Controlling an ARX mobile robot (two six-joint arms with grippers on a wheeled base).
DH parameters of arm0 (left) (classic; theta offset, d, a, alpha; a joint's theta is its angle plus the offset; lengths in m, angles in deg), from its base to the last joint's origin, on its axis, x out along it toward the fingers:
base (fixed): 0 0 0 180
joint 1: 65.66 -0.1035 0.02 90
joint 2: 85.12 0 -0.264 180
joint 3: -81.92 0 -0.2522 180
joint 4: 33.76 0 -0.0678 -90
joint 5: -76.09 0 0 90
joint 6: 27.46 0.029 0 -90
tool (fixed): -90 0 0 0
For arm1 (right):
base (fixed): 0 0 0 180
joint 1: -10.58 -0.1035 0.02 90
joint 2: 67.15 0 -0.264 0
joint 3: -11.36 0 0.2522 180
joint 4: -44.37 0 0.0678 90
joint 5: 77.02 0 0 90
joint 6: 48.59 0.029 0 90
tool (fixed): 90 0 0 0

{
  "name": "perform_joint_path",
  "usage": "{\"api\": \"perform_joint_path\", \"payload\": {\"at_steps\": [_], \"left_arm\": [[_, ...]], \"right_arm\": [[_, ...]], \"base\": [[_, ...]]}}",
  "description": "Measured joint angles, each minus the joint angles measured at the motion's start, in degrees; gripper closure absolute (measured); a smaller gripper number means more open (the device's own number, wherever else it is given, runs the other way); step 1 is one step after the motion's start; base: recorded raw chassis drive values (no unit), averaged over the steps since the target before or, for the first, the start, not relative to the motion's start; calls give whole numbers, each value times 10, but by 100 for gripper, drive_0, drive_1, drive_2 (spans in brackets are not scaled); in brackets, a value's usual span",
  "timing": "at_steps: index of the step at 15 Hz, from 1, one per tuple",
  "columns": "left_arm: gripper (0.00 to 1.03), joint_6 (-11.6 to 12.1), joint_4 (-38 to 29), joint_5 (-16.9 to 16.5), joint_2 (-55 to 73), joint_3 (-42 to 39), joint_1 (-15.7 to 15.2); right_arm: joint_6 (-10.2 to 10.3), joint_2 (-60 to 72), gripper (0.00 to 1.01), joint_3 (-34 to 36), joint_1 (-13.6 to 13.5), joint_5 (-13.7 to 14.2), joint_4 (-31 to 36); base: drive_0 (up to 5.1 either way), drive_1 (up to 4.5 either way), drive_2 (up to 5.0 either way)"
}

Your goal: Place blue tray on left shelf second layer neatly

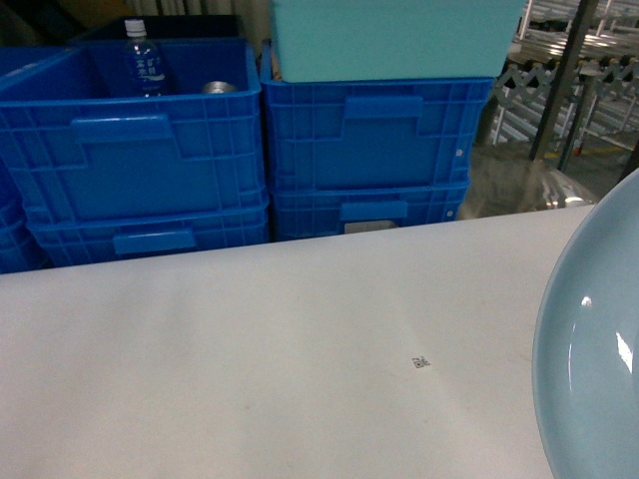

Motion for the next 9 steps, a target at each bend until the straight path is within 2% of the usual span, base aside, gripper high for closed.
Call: {"api": "perform_joint_path", "payload": {"at_steps": [9], "left_arm": [[5, 0, 0, 0, 0, 0, 0]], "right_arm": [[0, 0, 99, 0, 0, 0, 0]], "base": [[0, 0, 0]]}}
